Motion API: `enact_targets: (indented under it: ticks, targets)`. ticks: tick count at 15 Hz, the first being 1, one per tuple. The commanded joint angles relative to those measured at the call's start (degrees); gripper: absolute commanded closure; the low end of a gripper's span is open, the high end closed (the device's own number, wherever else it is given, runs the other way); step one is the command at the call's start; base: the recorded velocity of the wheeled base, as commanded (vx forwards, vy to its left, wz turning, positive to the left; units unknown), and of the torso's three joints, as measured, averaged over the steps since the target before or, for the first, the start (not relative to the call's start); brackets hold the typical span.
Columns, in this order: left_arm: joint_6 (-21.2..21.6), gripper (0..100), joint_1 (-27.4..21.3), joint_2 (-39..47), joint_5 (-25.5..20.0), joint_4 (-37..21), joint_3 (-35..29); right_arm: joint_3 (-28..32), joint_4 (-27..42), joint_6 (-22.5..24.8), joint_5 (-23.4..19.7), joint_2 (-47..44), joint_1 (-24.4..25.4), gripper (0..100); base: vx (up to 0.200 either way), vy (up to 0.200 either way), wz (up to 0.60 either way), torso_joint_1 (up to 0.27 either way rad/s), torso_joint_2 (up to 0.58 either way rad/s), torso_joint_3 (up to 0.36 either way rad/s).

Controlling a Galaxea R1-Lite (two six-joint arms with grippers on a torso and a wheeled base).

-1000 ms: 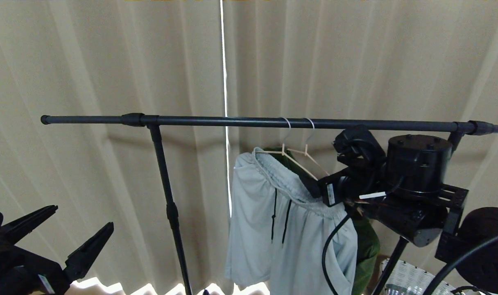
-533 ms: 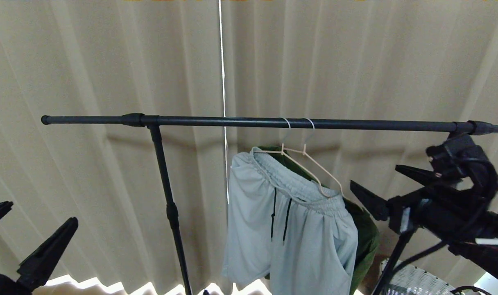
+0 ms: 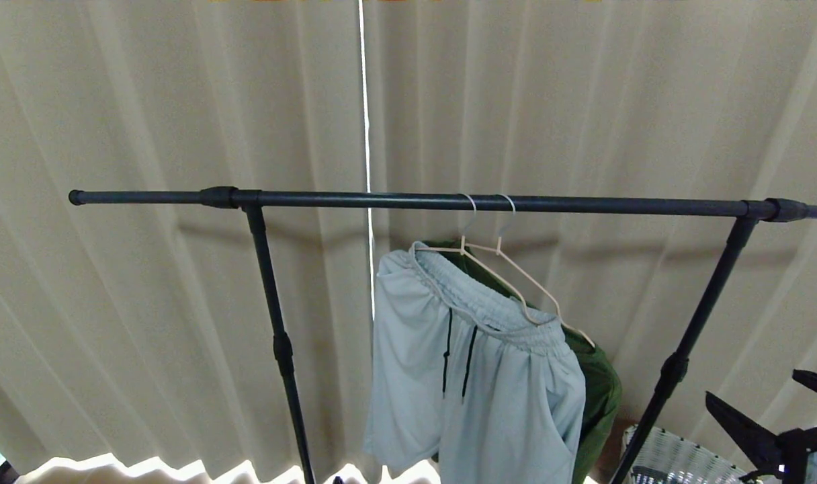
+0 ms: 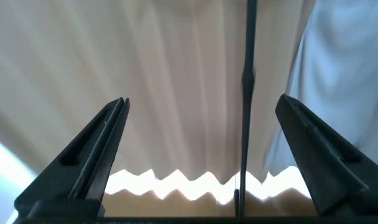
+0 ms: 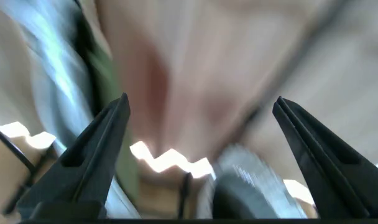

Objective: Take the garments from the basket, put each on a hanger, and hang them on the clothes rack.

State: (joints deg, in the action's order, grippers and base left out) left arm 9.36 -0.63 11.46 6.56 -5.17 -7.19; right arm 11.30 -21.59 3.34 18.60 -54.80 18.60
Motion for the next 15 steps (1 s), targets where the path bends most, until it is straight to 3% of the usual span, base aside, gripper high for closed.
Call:
enact_targets:
  ticks: [1, 2, 6, 9, 11, 13, 15]
  targets:
    - [-3.74, 0, 0.99, -11.46, 1.7, -5.29, -1.68, -1.11, 5.59, -0.09, 0.38, 9.01, -3.05, 0, 0.0, 0.0, 0.0, 0.0, 0.0, 0.0]
    - [-6.11, 0, 0.9, -11.46, 2.49, -5.29, -0.89, -1.37, 8.32, -0.09, 0.56, 11.64, -4.19, 0, 0.0, 0.0, 0.0, 0.0, 0.0, 0.0]
    - [-8.75, 0, 0.9, -11.46, 2.41, -3.53, 1.92, -1.37, 21.94, 0.0, -0.06, 21.22, -10.96, 0, 0.0, 0.0, 0.0, 0.0, 0.0, 0.0]
    - [-9.27, 0, 0.9, -11.46, 2.41, -3.44, 3.06, -1.98, 27.83, 0.0, -0.15, 31.07, -11.22, 0, 0.0, 0.0, 0.0, 0.0, 0.0, 0.0]
    - [-9.63, 0, 0.9, -11.46, 1.62, 0.86, 5.26, -2.42, 33.1, 0.0, -0.15, 38.71, -11.22, 0, 0.0, 0.0, 0.0, 0.0, 0.0, 0.0]
    - [-9.45, 0, 0.9, -11.46, 0.12, 1.3, 5.61, -2.51, 38.11, 0.09, -0.23, 45.22, -11.13, 0, 0.0, 0.0, 0.0, 0.0, 0.0, 0.0]
    - [-9.54, 0, 0.9, -11.46, 0.12, 1.3, 5.61, -2.07, 38.73, 0.0, -0.15, 47.77, -11.4, 0, 0.0, 0.0, 0.0, 0.0, 0.0, 0.0]
